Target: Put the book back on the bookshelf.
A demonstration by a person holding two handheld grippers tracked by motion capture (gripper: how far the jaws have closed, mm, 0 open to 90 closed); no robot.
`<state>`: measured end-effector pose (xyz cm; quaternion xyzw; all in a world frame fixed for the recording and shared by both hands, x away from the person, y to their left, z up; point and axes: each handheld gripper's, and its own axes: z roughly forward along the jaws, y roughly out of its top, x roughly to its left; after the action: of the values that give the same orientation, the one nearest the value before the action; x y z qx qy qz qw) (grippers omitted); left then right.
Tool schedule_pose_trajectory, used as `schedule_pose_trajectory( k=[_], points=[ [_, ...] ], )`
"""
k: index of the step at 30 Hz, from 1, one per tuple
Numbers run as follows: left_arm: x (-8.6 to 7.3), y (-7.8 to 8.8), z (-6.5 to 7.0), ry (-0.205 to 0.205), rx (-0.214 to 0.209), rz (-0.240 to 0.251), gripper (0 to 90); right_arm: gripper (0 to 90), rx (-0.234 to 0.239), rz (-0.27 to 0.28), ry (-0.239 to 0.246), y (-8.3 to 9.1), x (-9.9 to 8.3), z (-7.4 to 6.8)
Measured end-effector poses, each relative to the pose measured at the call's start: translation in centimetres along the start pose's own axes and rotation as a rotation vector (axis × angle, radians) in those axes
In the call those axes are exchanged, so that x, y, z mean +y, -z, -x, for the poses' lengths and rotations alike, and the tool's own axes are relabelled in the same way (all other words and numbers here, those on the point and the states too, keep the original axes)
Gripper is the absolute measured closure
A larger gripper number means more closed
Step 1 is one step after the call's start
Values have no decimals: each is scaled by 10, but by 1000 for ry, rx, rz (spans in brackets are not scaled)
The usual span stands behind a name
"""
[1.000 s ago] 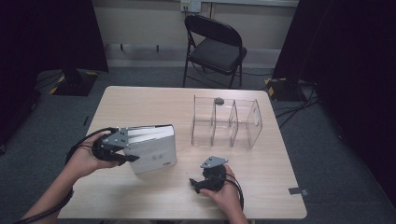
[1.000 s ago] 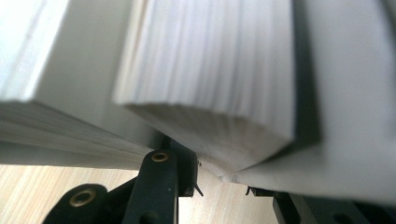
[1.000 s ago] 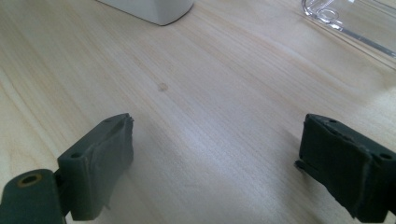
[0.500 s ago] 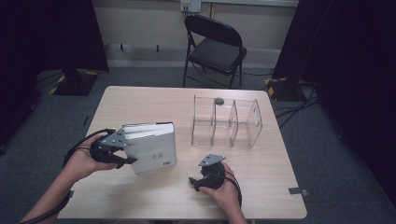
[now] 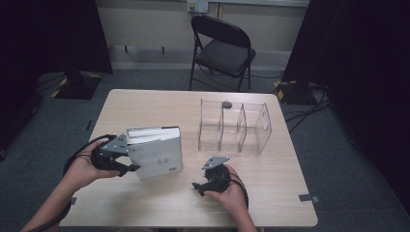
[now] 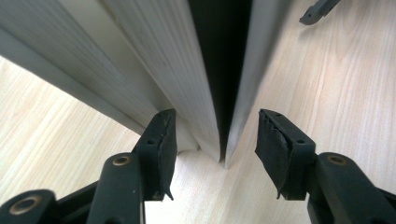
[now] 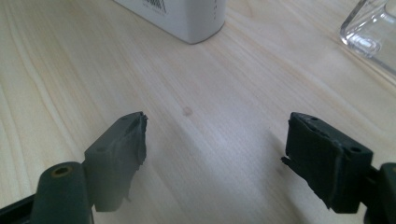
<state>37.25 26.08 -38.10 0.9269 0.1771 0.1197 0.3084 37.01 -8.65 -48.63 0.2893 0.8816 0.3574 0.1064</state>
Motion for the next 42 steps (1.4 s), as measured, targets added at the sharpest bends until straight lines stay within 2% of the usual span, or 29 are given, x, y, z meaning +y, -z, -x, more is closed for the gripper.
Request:
schedule_pose_trajectory(
  k=[3,5,13,17,25,27,31,37,42],
  points=[
    [-1,0,0,3,0,-8,458,198,13,-1,15,1,5,1],
    [-3,-1,0,7,7,-7,444,202,40,-6,12,3,9,3],
    [-8,-4,2,27,4,-4,414,207,70,-52,90,7,33,4],
    [-9,-5,3,41,-5,15,403,214,79,-50,121,10,46,4],
    [-11,-6,5,51,3,38,347,223,132,-35,116,16,66,4],
    [-11,-5,5,56,5,32,331,225,139,-38,129,18,71,4],
    [-12,-2,3,64,3,43,311,225,133,-38,148,22,80,5],
    [-19,7,2,68,8,46,292,227,148,-35,168,24,94,4],
    [-28,5,3,84,16,59,262,233,158,-35,188,29,104,6]
  ],
)
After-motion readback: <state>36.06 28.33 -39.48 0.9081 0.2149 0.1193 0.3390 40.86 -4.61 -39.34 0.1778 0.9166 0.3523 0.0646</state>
